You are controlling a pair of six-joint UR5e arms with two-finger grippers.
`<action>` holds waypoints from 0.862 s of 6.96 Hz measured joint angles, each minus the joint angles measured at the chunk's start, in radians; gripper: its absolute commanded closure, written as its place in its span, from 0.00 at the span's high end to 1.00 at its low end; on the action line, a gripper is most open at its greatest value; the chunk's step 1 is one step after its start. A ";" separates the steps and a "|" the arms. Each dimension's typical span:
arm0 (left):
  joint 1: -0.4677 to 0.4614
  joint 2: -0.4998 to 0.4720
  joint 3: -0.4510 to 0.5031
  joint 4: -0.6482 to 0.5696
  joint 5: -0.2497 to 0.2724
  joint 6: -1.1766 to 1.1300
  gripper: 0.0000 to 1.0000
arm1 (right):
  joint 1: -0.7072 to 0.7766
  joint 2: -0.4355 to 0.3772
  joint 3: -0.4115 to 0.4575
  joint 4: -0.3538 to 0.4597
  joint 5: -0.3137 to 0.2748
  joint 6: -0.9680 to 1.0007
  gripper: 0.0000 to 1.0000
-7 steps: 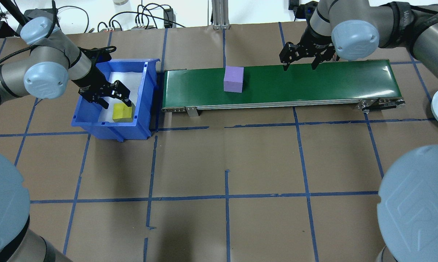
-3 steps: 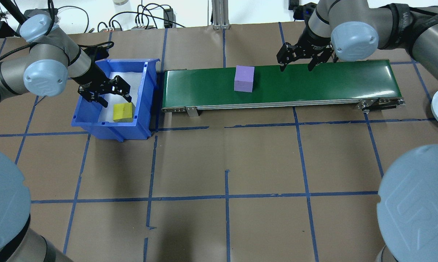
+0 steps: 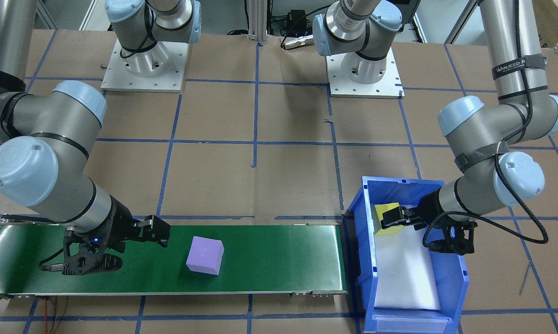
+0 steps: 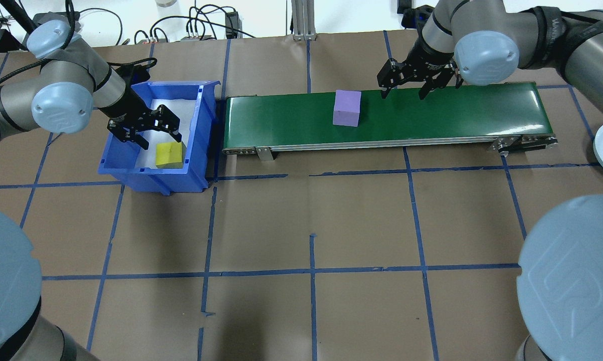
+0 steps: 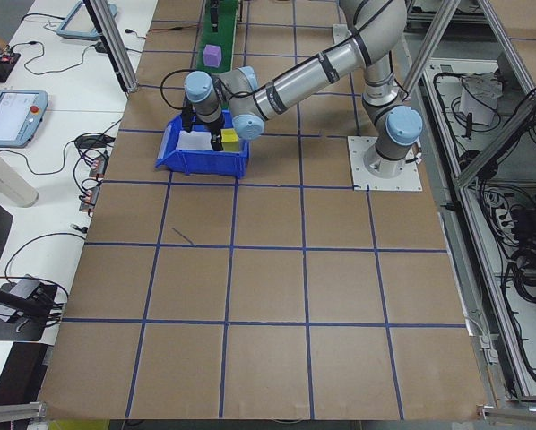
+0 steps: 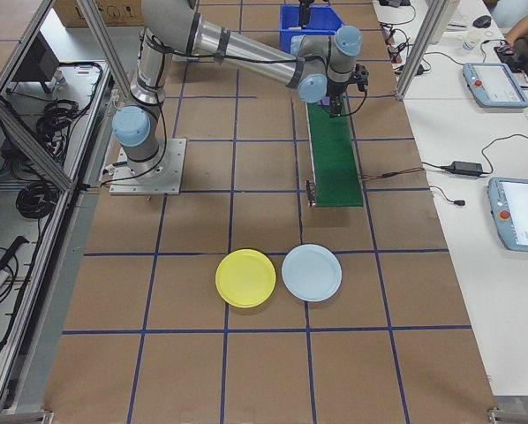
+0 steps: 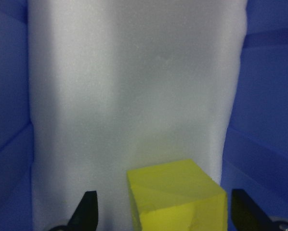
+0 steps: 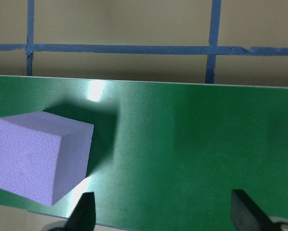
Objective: Move block left to right into plate
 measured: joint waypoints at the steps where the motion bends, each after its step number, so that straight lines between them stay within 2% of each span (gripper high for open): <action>1: -0.001 -0.003 -0.003 -0.004 -0.003 -0.001 0.96 | 0.000 0.003 -0.002 0.000 0.003 0.004 0.99; 5: -0.002 -0.008 -0.037 -0.010 -0.029 0.011 0.94 | 0.000 0.031 -0.014 -0.023 0.004 0.096 1.00; 6: -0.003 -0.011 -0.048 -0.008 -0.029 0.018 0.84 | 0.000 0.032 -0.015 -0.024 0.003 0.113 1.00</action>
